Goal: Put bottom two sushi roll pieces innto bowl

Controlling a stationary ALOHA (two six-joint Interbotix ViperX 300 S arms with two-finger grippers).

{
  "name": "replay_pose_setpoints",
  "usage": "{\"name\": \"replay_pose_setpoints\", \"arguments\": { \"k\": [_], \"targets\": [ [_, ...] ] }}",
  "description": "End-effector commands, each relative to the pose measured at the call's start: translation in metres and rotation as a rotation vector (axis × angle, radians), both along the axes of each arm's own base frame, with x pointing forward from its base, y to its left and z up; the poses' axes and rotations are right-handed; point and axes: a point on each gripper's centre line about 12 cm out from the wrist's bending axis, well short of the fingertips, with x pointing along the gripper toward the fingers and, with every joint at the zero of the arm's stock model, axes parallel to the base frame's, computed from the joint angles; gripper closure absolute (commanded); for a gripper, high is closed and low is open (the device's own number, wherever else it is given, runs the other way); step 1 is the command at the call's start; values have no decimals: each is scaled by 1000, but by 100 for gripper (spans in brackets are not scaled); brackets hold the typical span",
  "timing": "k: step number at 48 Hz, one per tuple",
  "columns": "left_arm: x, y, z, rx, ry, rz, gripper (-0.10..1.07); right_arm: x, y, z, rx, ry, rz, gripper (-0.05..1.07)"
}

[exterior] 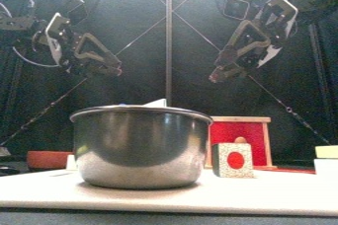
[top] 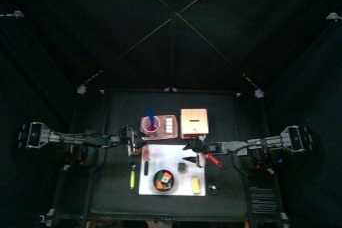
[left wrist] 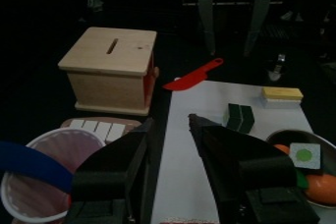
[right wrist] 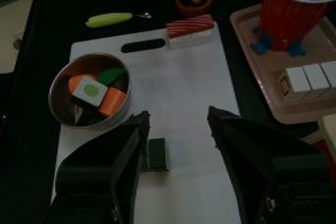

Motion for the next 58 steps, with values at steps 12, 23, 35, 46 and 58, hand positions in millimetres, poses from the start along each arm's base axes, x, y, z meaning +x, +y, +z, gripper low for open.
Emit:
{"name": "replay_pose_setpoints", "arguments": {
  "k": [12, 23, 35, 46, 58],
  "targets": [
    [13, 0, 15, 11, -42, -8, 22, 0, -3, 12, -6, -43, -6, 17],
    [46, -12, 20, 45, 10, -84, 15, -3, -6, 14, 5, -43, -23, 17],
    [96, -31, 13, 22, 183, -151, -3, -15, -13, 13, 24, 21, -57, 17],
    [137, -45, 2, -75, 352, -158, -4, -35, -18, 8, 64, 79, -96, 17],
    [174, -67, -19, -76, 434, -208, -4, -56, -19, -3, 78, 118, -110, 17]
  ]
}}
